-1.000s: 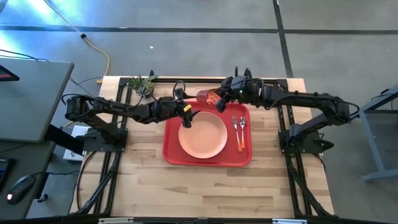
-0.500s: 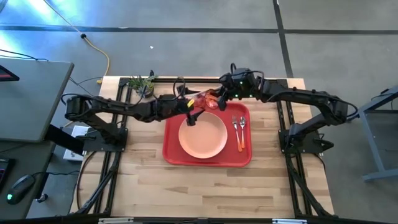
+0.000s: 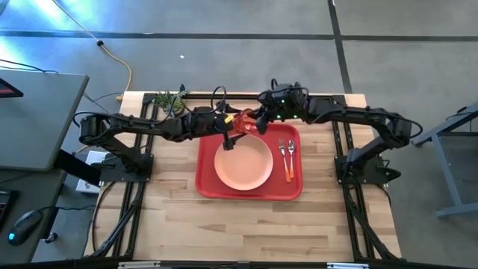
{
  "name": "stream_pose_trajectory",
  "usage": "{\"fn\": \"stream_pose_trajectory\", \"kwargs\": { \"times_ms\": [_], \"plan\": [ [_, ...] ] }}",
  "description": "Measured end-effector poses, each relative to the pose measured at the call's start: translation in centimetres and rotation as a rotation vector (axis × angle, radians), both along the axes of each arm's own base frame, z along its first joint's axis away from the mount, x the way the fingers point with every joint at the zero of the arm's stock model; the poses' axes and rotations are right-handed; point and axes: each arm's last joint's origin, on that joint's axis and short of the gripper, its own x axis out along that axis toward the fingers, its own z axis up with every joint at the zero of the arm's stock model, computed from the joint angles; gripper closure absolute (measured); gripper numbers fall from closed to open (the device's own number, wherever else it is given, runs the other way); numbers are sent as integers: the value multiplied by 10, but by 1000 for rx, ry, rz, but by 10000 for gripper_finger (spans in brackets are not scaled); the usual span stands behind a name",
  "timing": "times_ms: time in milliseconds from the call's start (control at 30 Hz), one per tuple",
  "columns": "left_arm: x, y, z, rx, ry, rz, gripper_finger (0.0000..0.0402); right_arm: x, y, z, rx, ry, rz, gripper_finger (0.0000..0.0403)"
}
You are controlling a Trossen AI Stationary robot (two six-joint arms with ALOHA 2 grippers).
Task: Pick and place plate/cup/fork/spoon on tray
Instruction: Put the brown cup on the red tray
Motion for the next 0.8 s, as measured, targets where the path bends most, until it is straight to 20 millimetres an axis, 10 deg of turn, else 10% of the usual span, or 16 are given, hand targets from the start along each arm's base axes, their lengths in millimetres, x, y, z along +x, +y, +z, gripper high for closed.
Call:
{"fn": "stream_pose_trajectory", "kwargs": {
  "times_ms": [800],
  "plan": [
    [-8, -1, -23, -76, 170, 75, 21, 33, 23, -38, -27, 86, -199, 400]
  ]
}}
